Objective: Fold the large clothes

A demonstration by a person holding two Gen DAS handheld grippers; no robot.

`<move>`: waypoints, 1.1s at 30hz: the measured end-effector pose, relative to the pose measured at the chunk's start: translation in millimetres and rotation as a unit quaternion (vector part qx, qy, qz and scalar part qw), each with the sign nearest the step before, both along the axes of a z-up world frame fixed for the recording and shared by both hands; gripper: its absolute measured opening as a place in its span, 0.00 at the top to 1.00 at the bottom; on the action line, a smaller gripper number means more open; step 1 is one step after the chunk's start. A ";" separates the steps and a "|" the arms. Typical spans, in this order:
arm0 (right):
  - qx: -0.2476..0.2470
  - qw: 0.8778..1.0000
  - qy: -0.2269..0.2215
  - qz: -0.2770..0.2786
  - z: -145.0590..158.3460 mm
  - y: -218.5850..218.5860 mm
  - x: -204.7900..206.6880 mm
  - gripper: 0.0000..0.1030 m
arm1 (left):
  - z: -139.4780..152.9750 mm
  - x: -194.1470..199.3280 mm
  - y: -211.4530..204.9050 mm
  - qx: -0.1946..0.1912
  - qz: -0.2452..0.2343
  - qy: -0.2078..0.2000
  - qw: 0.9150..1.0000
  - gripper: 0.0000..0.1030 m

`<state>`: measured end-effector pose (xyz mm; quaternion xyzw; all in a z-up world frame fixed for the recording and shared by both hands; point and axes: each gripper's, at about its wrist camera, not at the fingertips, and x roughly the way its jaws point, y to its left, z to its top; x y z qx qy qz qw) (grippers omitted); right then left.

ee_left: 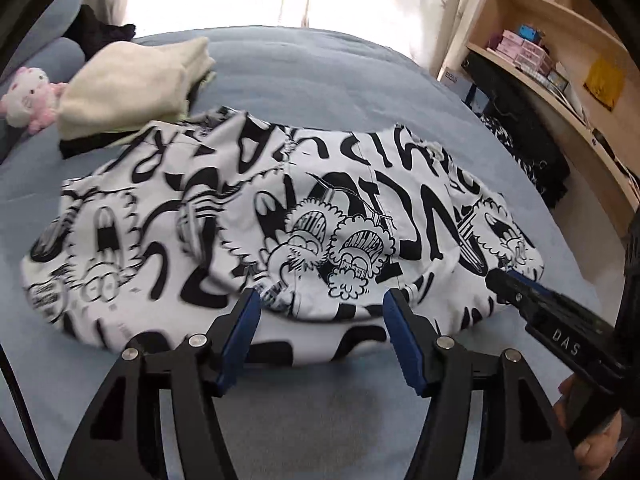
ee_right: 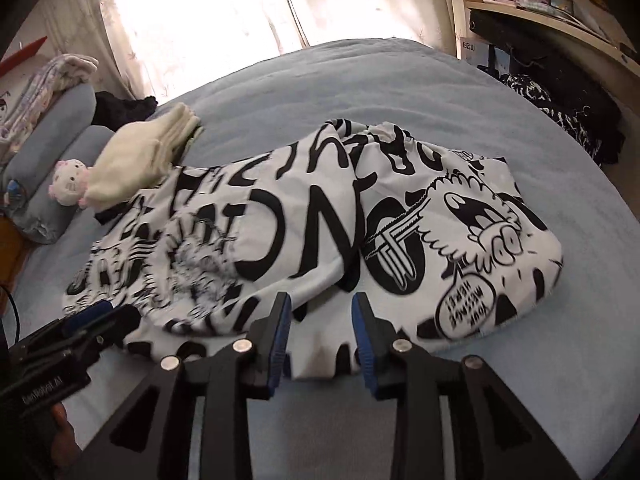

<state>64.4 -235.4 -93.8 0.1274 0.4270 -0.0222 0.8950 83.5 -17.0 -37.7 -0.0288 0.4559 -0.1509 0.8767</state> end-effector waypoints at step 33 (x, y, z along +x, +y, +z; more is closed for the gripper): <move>0.000 0.998 -0.024 0.059 6.0 79.8 6.4 0.70 | -91.1 10.5 168.7 -0.228 0.141 0.087 0.960 0.33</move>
